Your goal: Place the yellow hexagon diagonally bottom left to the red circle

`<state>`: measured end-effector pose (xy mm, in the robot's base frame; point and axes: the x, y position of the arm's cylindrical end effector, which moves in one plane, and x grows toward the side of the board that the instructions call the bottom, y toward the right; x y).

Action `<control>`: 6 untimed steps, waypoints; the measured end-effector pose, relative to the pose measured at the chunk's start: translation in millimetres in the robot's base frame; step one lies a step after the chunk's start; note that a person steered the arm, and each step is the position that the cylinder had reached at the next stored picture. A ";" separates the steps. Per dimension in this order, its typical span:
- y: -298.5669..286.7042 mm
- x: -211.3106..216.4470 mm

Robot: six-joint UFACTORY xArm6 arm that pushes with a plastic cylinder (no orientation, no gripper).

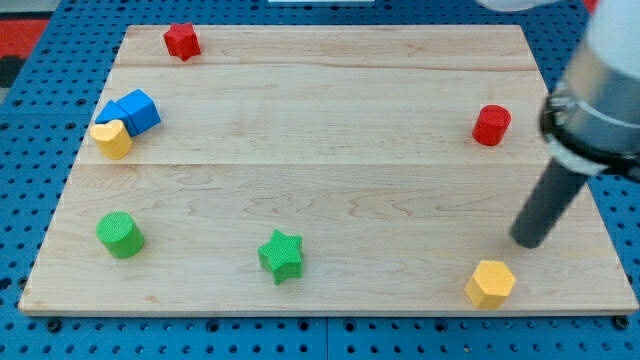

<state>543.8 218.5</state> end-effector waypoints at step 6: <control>-219.6 20.1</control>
